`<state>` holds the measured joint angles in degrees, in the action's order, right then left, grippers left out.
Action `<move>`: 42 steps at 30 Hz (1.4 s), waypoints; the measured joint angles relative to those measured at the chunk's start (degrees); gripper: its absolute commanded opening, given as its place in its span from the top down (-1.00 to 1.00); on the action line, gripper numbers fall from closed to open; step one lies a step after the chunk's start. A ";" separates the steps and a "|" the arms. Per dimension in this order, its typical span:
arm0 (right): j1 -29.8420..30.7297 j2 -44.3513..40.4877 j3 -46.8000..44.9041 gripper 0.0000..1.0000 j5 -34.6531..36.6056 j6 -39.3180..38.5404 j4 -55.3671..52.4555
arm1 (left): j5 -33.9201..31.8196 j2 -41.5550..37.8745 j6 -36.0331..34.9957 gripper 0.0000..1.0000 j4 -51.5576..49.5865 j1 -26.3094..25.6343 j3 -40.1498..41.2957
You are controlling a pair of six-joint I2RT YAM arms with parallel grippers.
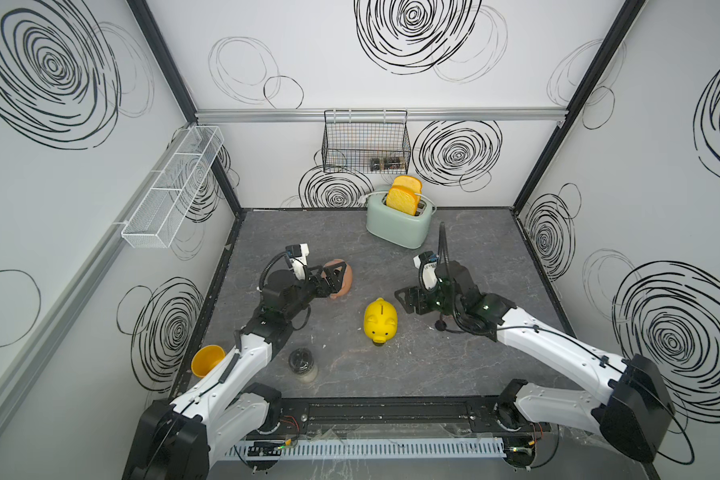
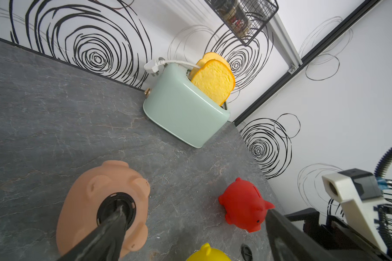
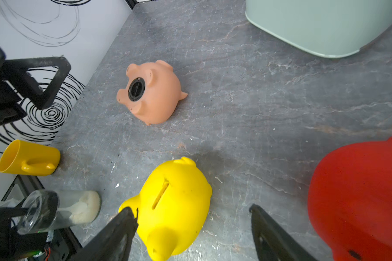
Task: Close piggy banks
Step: Move the piggy bank to the center of the board, then turn over the piggy bank at the center of the board.
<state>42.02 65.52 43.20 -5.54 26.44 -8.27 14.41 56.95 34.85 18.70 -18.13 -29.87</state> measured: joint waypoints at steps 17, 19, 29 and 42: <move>6.86 3.39 -8.09 -0.40 -6.91 8.55 8.11 | -2.73 -10.86 -7.58 -0.98 -32.02 -7.26 -9.16; 6.86 5.33 -7.63 -0.38 -6.73 9.14 7.89 | -3.02 -12.46 -8.79 -0.98 -34.51 -7.28 -8.98; 6.91 9.86 -4.28 -0.21 -6.91 9.81 7.85 | -3.82 -15.67 -10.27 -0.99 -37.48 -7.28 -7.02; 5.81 11.21 -4.20 -0.08 -7.23 11.30 7.87 | -3.54 -16.20 -10.45 -0.99 -38.12 -6.88 -6.29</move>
<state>47.83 76.73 39.00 -12.78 37.74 -0.40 10.87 40.75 24.40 -19.42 -25.02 -36.16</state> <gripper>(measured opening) 0.560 0.996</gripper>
